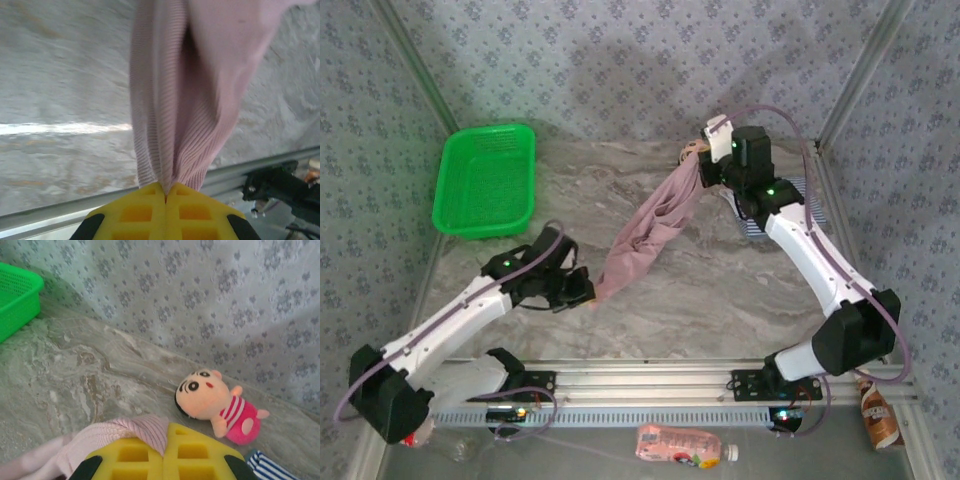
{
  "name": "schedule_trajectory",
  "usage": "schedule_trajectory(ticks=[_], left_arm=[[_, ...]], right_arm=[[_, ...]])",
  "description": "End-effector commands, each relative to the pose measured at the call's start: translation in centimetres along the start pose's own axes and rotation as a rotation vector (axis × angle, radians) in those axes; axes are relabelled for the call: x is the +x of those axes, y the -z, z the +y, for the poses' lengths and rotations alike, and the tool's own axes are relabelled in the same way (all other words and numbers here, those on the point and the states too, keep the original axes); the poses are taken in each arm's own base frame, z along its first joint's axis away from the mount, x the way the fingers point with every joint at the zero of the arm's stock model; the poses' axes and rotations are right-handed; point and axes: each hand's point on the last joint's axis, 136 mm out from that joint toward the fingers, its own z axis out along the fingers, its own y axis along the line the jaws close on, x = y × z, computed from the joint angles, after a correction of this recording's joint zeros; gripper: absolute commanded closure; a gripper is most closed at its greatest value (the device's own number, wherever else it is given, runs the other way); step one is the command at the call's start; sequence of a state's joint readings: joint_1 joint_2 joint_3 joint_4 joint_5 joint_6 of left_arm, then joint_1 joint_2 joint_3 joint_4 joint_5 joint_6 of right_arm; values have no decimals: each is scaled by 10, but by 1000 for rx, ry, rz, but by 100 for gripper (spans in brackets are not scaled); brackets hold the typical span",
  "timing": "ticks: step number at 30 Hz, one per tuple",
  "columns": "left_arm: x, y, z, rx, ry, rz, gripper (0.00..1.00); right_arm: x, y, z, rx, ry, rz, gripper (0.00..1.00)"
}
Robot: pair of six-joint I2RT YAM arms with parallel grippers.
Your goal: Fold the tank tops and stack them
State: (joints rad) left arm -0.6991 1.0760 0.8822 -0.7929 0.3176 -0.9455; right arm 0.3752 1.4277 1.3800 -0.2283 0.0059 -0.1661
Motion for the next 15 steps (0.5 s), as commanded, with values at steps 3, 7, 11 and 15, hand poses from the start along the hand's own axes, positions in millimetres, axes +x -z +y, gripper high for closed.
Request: schedule_trajectory(ticks=[3, 7, 11, 15], left_arm=[[-6, 24, -78, 189, -92, -25, 100], [-14, 50, -112, 260, -143, -62, 100], [-21, 44, -99, 212, -121, -79, 100], [-35, -8, -34, 136, 74, -82, 100]], right_arm=[[-88, 84, -41, 193, 56, -253, 100], [-106, 127, -44, 218, 82, -320, 100], [-108, 123, -33, 165, 74, -326, 100], [-80, 60, -2, 33, 25, -226, 100]])
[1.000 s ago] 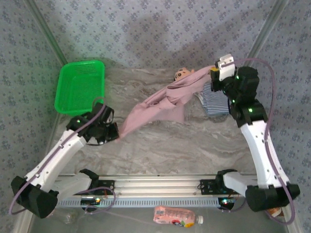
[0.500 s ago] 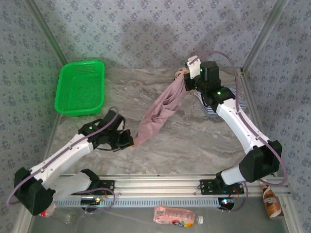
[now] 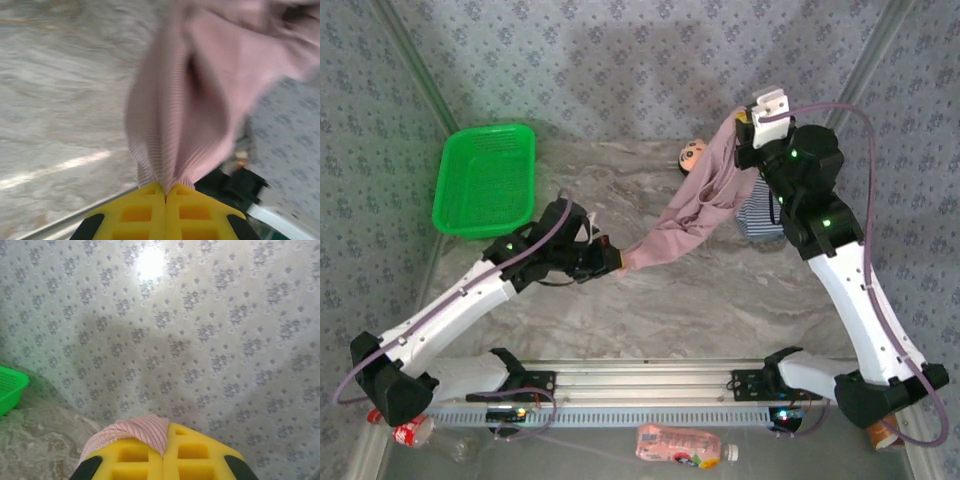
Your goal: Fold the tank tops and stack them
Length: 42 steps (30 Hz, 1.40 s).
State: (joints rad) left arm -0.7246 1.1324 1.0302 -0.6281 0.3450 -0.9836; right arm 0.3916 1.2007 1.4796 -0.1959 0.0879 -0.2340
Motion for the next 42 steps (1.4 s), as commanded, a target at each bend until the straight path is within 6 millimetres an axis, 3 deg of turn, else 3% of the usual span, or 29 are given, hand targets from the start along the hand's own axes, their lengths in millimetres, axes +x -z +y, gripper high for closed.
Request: schedule_trajectory(ticks=[1, 5, 10, 13, 18, 20, 21, 23, 26, 29, 31, 37, 42], left_arm=[[0, -32, 68, -94, 181, -5, 100], [-9, -52, 112, -191, 221, -36, 100], [-22, -45, 169, -389, 287, -102, 99], [-18, -33, 196, -511, 315, -115, 97], [-6, -9, 220, -663, 343, -104, 80], [-6, 1, 220, -704, 324, -102, 69], [-6, 8, 220, -733, 311, -102, 64], [-10, 21, 215, -754, 283, -114, 58], [-21, 25, 186, -685, 158, -139, 54], [-23, 10, 148, -595, -16, -120, 50], [-12, -4, 140, -607, -95, -51, 50], [16, -40, 157, -777, -245, 129, 50], [8, -63, 170, -822, -272, 146, 52]], right_arm=[[65, -57, 47, -128, -50, 159, 100], [140, -112, 100, -215, -72, 335, 99], [225, -166, 156, -254, -61, 507, 98], [251, -187, 182, -282, -95, 546, 97], [278, -202, 201, -308, -141, 590, 89], [284, -195, 205, -344, -145, 627, 77], [284, -191, 202, -350, -147, 639, 67], [282, -180, 195, -377, -173, 659, 56], [271, -155, 170, -408, -241, 660, 44], [270, -120, 146, -420, -297, 683, 41], [278, -92, 136, -418, -307, 726, 39], [340, -10, 137, -418, -321, 896, 37], [372, 7, 146, -414, -314, 927, 36]])
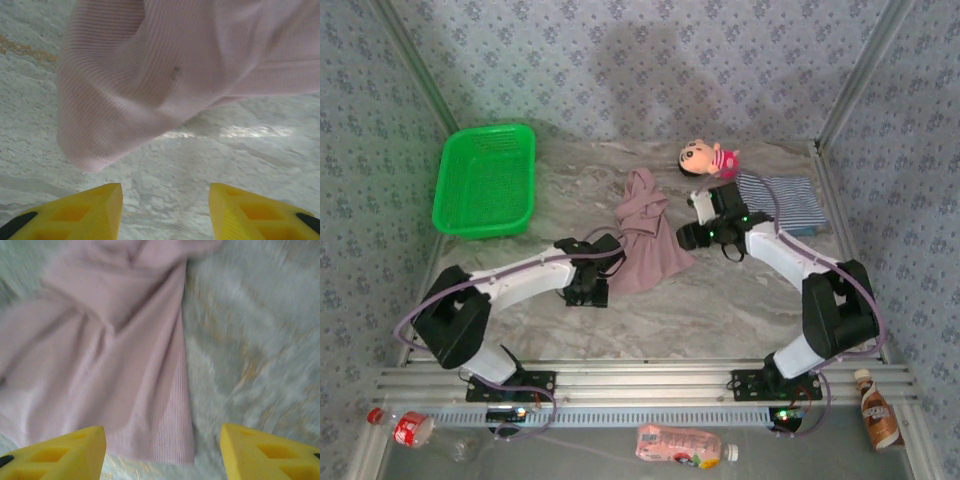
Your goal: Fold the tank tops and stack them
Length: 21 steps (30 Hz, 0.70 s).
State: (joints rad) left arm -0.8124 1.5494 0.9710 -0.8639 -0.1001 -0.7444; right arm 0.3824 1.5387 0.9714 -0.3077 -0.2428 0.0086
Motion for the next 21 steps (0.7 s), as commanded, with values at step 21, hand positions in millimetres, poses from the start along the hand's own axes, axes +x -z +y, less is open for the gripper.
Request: schedule_trajectory(ticks=[21], left_arm=[[-11, -33, 43, -215, -129, 154, 70]], right_arm=[[57, -51, -18, 234, -9, 284, 45]])
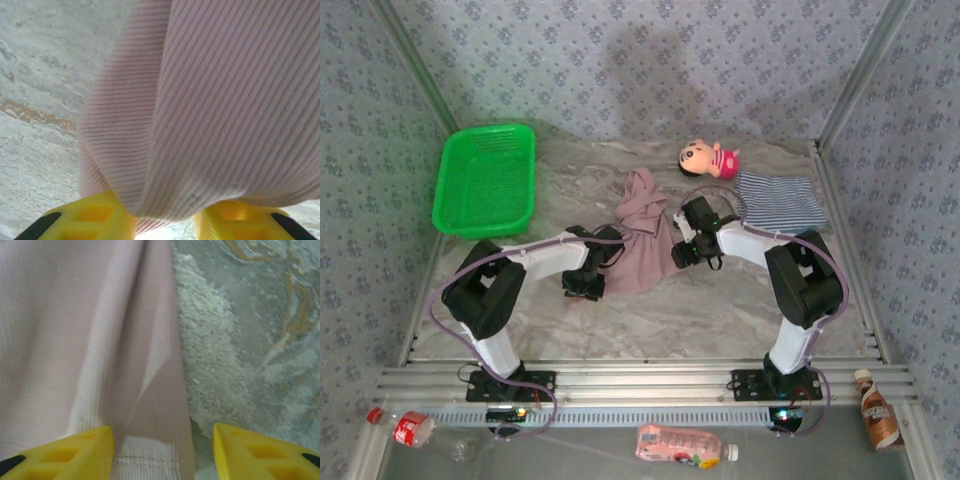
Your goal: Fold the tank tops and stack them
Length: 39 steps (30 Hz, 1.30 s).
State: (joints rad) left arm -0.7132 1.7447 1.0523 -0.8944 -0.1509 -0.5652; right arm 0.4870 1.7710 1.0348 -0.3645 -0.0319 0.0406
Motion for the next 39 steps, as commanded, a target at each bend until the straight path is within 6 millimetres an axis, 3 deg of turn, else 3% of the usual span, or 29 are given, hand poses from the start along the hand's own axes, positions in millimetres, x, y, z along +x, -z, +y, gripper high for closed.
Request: schedule_trajectory(ticks=[1, 7, 10, 13, 17, 23, 28, 33, 39], left_arm=[[11, -3, 22, -93, -29, 59, 72], [7, 8, 33, -119, -39, 49, 82], [10, 8, 41, -139, -50, 60, 87], [13, 4, 51, -142, -41, 81, 93], [4, 15, 60, -106, -20, 51, 100], [-3, 34, 57, 13, 53, 3, 100], [-8, 47, 80, 105, 198, -45, 100], [1, 28, 87, 135, 251, 20, 100], [-1, 11, 81, 227, 358, 33, 100]], right_arm=[[17, 1, -8, 52, -63, 72, 47], [26, -13, 0, 24, -61, 116, 65], [27, -10, 0, 22, -66, 116, 82], [23, -2, -2, 31, -66, 89, 92], [21, 7, -3, 25, -73, 58, 95], [14, 19, 1, -4, -88, 14, 98], [-5, 52, -2, -20, -110, -103, 100], [-8, 80, -5, -42, -152, -157, 100], [-11, 149, -14, -17, -183, -289, 100]])
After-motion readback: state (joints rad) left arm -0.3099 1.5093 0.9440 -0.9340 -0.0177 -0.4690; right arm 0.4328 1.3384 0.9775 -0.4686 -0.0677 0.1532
